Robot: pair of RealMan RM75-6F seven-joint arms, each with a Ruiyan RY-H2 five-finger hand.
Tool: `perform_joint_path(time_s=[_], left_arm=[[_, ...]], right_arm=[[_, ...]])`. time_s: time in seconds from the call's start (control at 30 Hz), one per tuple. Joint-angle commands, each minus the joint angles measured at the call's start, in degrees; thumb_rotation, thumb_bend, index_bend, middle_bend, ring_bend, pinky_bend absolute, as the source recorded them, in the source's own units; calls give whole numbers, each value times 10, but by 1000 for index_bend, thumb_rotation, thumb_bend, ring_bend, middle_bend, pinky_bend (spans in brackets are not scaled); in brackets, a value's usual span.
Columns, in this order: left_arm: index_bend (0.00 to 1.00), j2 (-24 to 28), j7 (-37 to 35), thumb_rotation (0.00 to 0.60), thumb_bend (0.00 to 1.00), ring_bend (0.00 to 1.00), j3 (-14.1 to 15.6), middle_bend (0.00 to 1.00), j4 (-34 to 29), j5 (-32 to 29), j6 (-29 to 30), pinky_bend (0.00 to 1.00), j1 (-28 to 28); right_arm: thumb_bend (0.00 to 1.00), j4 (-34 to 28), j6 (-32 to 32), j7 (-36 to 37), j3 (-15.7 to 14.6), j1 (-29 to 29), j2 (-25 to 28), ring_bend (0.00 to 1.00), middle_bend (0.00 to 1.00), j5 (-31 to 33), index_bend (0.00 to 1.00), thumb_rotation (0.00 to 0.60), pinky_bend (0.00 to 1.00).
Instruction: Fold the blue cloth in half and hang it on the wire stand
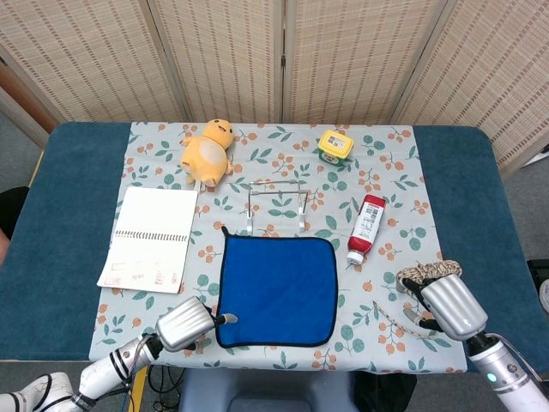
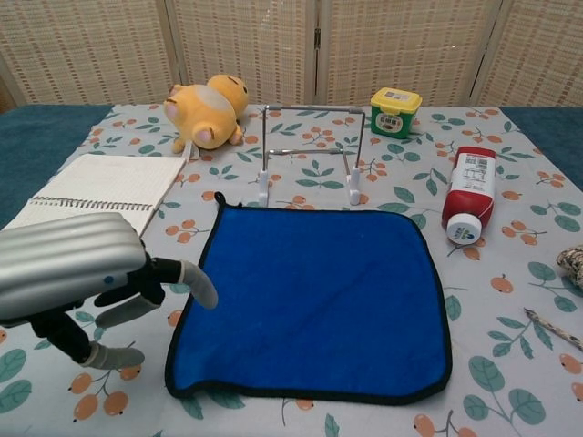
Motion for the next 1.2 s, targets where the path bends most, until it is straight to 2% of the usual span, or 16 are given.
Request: perform_joint_path(time_s=[0.03, 0.3, 0.63, 0.77, 1.07, 1.2], left_arm=[[289, -21, 10, 600, 226, 786, 4, 834, 7, 1, -18, 961, -15], [289, -64, 40, 600, 226, 789, 5, 839, 29, -16, -49, 962, -36], [296, -88, 48, 600, 226, 789, 4, 839, 44, -45, -51, 962, -43], [327, -97, 40, 600, 226, 795, 6, 844, 51, -52, -52, 967, -49], [441, -110, 35, 600, 414, 811, 8, 864, 64, -64, -53, 971, -59], [478, -112, 37, 600, 443, 815, 11, 867, 67, -69, -53, 971, -61]], right_arm=[[246, 2, -1, 2, -1, 1, -1, 755, 836, 2, 429, 600, 891], [247, 8, -2, 9, -7, 2, -6, 763, 846, 2, 429, 600, 892], [247, 12, 4, 14, -11, -1, -5, 766, 849, 5, 429, 600, 892], [248, 13, 5, 15, -12, -1, -5, 770, 852, 6, 429, 600, 892], [248, 15, 8, 17, -13, -2, -6, 774, 857, 8, 429, 600, 892], [254, 16, 3, 17, -15, 1, -8, 775, 858, 4, 429, 600, 892]])
